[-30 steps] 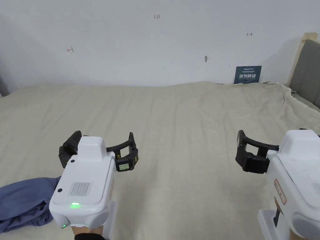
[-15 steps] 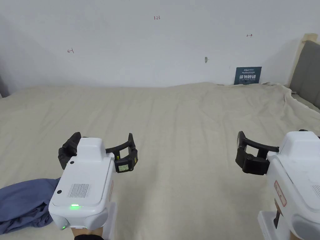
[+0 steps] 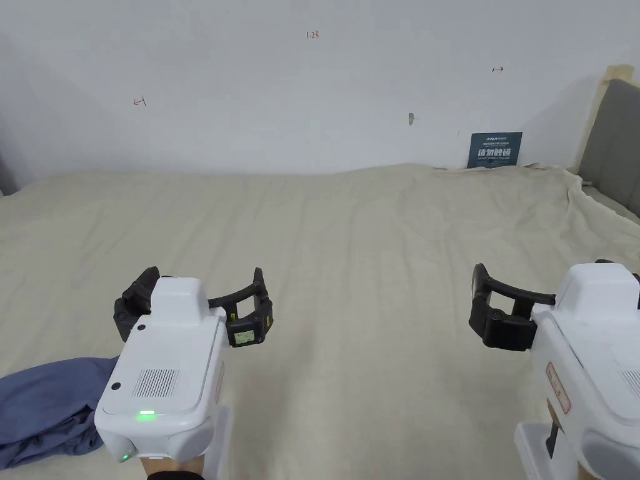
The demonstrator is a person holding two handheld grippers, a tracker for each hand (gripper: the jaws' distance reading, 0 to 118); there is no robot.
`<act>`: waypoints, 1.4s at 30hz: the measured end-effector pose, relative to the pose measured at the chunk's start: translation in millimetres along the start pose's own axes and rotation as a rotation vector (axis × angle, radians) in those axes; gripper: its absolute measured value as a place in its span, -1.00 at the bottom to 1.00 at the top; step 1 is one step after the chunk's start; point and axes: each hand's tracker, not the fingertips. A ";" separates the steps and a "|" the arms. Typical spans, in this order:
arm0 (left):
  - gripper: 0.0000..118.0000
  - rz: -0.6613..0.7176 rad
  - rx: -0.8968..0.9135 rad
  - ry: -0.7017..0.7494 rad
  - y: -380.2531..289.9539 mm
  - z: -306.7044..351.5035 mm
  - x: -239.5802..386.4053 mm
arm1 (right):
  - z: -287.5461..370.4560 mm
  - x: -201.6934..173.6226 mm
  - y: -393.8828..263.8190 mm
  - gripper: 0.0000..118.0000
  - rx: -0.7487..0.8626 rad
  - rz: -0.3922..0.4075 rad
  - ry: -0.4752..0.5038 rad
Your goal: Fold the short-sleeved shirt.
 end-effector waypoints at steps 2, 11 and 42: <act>1.00 0.004 -0.002 0.000 -0.1 0.0 -1.1 | -0.5 0.1 -0.4 1.00 -0.002 0.000 0.003; 1.00 0.009 0.002 0.008 0.0 1.0 -3.0 | 1.1 -4.1 3.1 1.00 0.000 0.004 0.007; 1.00 0.012 -0.004 -0.019 1.6 2.5 -2.5 | -12.7 -11.1 30.4 0.99 -0.455 -0.142 -0.199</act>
